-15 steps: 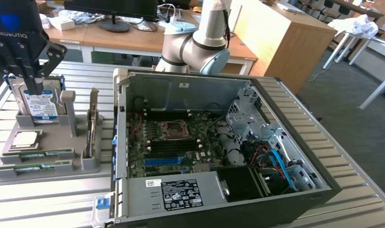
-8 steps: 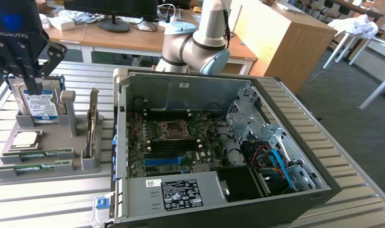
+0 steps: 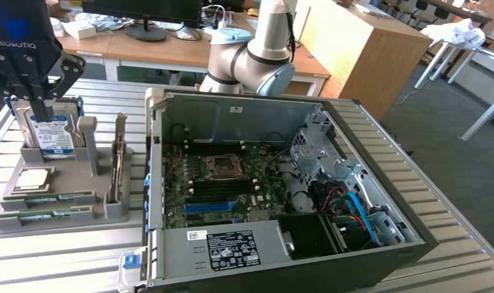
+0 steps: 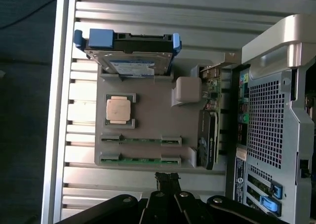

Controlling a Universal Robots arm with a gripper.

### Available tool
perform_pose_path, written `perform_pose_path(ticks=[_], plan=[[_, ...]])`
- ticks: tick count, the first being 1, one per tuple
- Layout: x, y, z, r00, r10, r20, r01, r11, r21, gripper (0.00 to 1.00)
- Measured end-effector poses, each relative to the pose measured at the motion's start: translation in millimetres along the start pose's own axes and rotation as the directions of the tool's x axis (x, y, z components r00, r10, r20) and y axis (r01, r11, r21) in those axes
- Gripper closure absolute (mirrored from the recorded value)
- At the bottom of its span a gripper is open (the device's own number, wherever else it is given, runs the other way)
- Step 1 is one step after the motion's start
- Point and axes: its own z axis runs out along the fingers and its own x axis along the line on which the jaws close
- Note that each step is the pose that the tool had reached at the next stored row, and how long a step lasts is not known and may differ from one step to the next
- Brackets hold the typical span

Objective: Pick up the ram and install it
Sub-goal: 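Pick up the ram and move it above insertion slot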

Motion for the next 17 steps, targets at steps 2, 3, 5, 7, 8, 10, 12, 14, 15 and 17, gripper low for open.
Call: perform_pose_path(ticks=[2, 3, 5, 7, 8, 10, 12, 14, 15, 17], plan=[[0.0, 0.0, 0.0, 0.9999, -0.011, -0.0020, 0.011, 0.9999, -0.0001, 0.90], [0.0, 0.0, 0.0, 0.9999, -0.015, -0.0031, 0.015, 0.9999, -0.0002, 0.90], [0.0, 0.0, 0.0, 0.9997, -0.025, -0.0050, 0.025, 0.9997, -0.0004, 0.90], [0.0, 0.0, 0.0, 0.9994, -0.033, -0.0068, 0.033, 0.9995, -0.0007, 0.90], [0.0, 0.0, 0.1, 0.9993, -0.037, -0.0076, 0.037, 0.9993, -0.0008, 0.90], [0.0, 0.0, 0.1, 0.9989, -0.045, -0.0096, 0.045, 0.9990, -0.0011, 0.90], [0.0, 0.0, 0.1, 0.9986, -0.053, -0.0114, 0.053, 0.9986, -0.0013, 0.90], [0.0, 0.0, 0.1, 0.9982, -0.059, -0.0131, 0.059, 0.9982, -0.0016, 0.90], [0.0, 0.0, 0.2, 0.9979, -0.064, -0.0138, 0.064, 0.9980, -0.0017, 0.90], [0.0, 0.0, 0.2, 0.9966, -0.081, -0.0152, 0.081, 0.9967, -0.0021, 0.90]])
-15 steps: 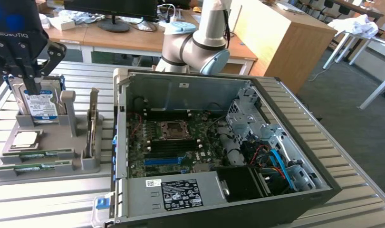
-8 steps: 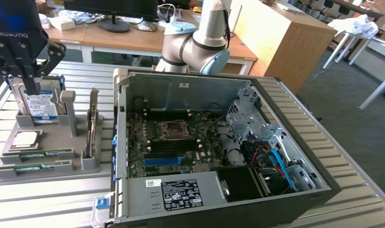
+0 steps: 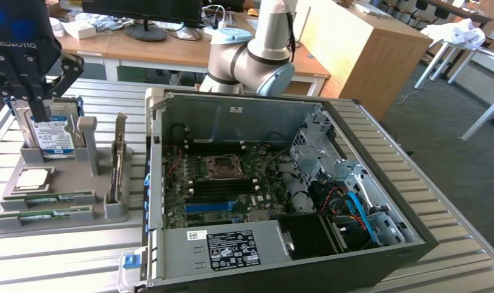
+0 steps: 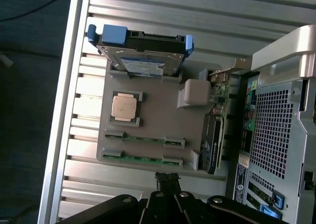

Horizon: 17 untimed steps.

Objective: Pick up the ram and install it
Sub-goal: 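Pick up the ram and move it above insertion slot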

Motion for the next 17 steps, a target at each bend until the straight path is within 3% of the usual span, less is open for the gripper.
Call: perform_pose_path(ticks=[17], plan=[[0.0, 0.0, 0.4, 0.9911, -0.133, -0.0103, 0.133, 0.9911, -0.0019, 0.90]])
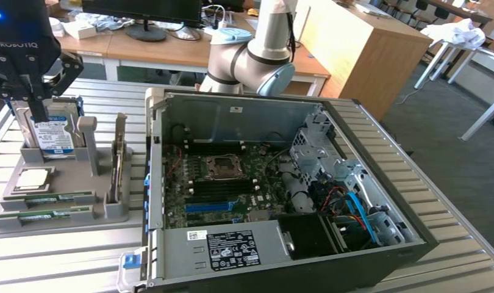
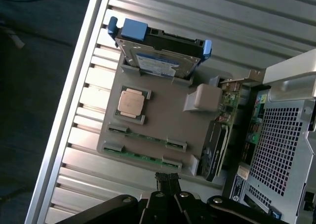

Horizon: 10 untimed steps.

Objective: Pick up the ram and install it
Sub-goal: 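Pick up the ram and move it above insertion slot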

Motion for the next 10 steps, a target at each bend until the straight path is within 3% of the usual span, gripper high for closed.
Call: perform_pose_path(ticks=[10], plan=[[0.0, 0.0, 0.1, 0.9980, -0.063, -0.0056, 0.063, 0.9980, -0.0008, 0.90]])
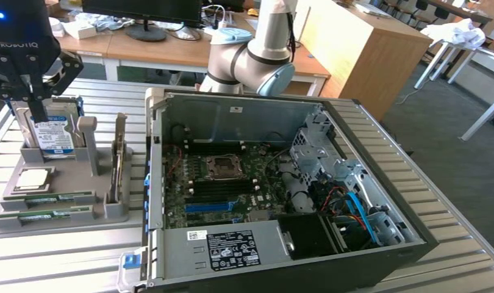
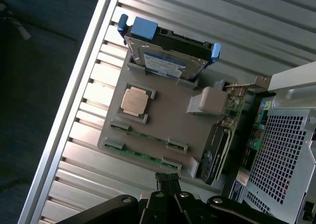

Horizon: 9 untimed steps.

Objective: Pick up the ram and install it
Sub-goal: 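Pick up the ram and move it above insertion slot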

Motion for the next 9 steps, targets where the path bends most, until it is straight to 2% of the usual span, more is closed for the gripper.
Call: perform_pose_path(ticks=[9], plan=[[0.0, 0.0, 0.1, 0.9984, -0.056, -0.0052, 0.056, 0.9985, -0.0008, 0.90]])
